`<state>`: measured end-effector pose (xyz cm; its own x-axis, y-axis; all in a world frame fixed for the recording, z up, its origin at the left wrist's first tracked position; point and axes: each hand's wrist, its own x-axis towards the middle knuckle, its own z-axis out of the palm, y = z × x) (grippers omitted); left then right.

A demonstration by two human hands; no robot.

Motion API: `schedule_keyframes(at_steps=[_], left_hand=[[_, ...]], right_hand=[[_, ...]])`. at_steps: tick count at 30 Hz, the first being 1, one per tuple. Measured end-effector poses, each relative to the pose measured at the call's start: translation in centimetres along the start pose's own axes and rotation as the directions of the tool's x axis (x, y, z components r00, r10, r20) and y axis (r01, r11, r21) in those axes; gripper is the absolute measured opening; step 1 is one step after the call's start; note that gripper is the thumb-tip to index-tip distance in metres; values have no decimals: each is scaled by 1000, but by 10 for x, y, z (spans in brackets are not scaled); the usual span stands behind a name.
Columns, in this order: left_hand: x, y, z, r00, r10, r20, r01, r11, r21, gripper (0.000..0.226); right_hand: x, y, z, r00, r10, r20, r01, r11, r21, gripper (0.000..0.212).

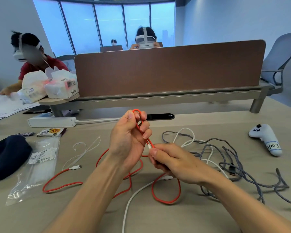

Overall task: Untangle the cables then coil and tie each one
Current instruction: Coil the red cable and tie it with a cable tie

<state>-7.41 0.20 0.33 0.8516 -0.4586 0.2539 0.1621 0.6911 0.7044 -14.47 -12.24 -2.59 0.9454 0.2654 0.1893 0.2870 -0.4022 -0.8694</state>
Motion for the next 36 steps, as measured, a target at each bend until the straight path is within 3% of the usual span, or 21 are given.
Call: schedule_keyframes(at_steps=[9,18,24,27,30,34,36], left_hand=[[1,4,-4,988,-135,79,138,990,-34,19],[6,0,-7,998,4,-71,1,998,60,27],[5,-5,-6,998,-48,35,48,999,-18,16],[1,-14,-3,986,-138,90,128,986,104,29],[-3,-17,0,982,-168,87,140,954,266,26],[-3,-13,-1,978,-162,130,123,957,262,32],[-5,-13,-3,973,-157,171,99,947,305,24]], right_hand=[[0,2,5,1000,-14,-3,14,998,-57,31],[0,2,9,999,-32,-20,27,975,-221,33],[3,3,6,987,-69,-142,38,977,-211,33],[4,4,4,975,-89,-204,39,971,-236,33],[4,5,4,976,-89,-197,38,968,-249,35],[4,3,0,976,-48,-212,8,983,-186,43],[3,3,-1,979,-38,-199,-1,981,-192,42]])
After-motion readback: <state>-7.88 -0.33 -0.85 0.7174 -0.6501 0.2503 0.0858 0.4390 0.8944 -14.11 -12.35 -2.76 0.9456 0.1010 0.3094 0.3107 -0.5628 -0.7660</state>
